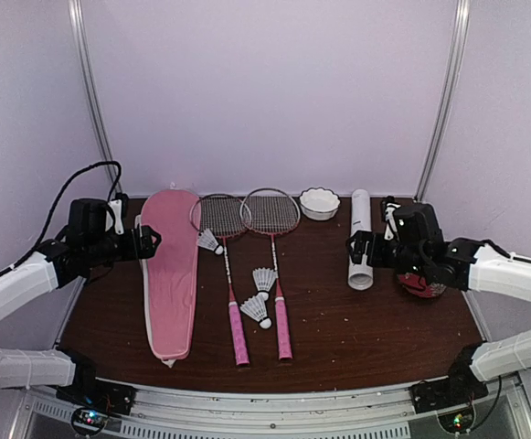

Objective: Pack up the badminton gear

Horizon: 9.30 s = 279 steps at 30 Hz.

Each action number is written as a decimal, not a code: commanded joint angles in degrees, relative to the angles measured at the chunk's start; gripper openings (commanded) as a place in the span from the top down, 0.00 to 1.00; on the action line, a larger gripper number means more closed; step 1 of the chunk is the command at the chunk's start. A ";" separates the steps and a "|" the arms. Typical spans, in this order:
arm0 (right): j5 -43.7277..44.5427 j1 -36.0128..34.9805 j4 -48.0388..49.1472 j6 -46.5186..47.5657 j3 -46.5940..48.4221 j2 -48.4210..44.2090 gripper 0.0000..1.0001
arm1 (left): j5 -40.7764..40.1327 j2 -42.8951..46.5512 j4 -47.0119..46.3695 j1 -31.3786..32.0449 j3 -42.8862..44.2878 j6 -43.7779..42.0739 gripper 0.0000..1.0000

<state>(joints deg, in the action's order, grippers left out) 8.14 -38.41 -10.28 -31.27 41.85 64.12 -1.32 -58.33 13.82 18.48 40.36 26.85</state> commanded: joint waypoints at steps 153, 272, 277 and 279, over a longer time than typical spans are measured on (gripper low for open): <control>-2.25 -24.13 -20.76 53.26 11.23 -0.84 0.46 | 35.42 6.85 -13.41 22.49 5.75 -27.35 0.20; 3.77 -28.79 -13.78 46.31 6.55 -1.74 0.65 | 18.81 -18.81 -6.02 -2.02 10.85 -6.08 0.38; 2.46 -28.17 -13.80 45.03 6.70 -2.19 0.65 | 25.57 -32.07 -5.50 -2.13 23.67 -12.29 0.34; 2.09 -27.88 -13.86 44.79 6.83 -2.29 0.65 | 27.40 -38.40 -1.50 -2.18 31.48 -14.91 0.34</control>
<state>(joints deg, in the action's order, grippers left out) 11.31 -67.00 -25.82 15.18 48.36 63.00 18.85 -88.14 11.11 16.25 60.75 19.75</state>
